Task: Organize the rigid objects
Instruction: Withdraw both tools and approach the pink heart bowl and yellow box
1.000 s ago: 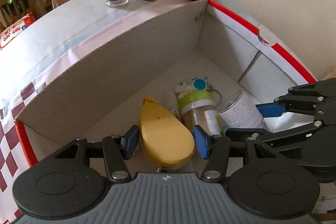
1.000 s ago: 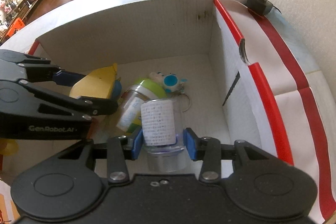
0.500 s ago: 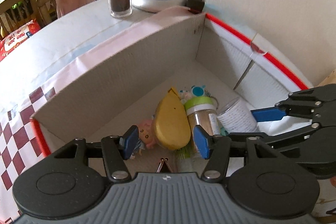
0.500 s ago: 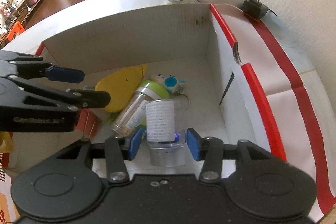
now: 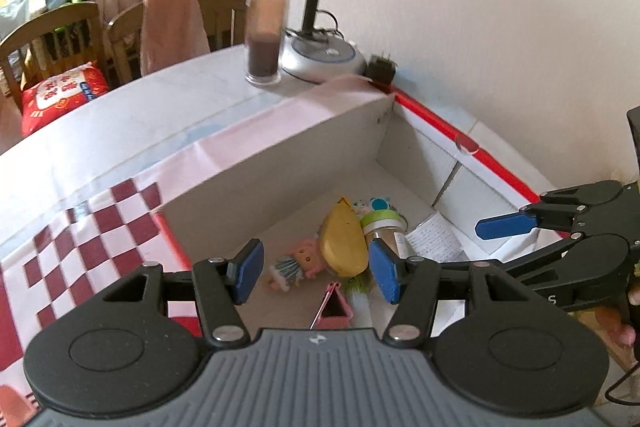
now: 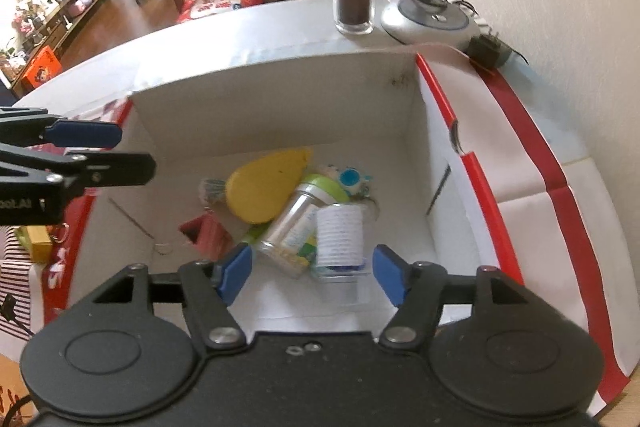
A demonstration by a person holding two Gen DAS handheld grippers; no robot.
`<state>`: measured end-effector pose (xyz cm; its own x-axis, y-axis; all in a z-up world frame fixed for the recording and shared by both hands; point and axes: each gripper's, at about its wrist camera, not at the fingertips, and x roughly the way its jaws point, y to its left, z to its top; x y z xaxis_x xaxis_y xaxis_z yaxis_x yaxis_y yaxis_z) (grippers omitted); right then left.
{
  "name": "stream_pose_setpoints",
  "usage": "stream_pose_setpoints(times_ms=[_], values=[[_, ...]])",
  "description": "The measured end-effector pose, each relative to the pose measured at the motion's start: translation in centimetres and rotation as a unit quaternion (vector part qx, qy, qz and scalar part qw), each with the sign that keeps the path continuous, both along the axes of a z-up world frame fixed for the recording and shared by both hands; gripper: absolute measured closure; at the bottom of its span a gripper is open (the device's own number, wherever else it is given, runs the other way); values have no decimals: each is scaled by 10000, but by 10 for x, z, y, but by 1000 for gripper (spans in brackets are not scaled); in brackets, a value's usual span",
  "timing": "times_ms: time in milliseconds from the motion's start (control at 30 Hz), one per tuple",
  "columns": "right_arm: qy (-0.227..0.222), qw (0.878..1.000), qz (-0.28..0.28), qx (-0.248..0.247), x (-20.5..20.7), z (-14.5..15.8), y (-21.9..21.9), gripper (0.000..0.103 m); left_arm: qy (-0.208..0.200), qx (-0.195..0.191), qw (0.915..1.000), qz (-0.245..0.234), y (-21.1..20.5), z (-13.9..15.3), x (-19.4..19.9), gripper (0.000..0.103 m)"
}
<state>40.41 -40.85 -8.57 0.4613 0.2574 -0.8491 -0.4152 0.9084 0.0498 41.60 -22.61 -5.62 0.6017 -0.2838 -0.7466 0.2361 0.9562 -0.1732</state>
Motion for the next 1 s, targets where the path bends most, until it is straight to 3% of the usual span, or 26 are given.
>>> stream_pose_setpoints(times_ms=[333,433,567,833,1000], values=[[-319,9981,345,403,-37,37,42,21,-501,-214,9981,275,68,39,-61,46],[-400,9968,482,497,-50,45,62,17,-650,-206,9969,382,93,47,-80,35],[-458,9947,716,577,-70,50,92,14,-837,-144,9945,621,130,56,-106,29],[-430,9896,1093,827,-105,45,153,1,-868,145,9877,1296,206,49,-150,24],[-331,9879,1274,817,-124,32,191,1,-693,173,9841,1626,243,25,-167,23]])
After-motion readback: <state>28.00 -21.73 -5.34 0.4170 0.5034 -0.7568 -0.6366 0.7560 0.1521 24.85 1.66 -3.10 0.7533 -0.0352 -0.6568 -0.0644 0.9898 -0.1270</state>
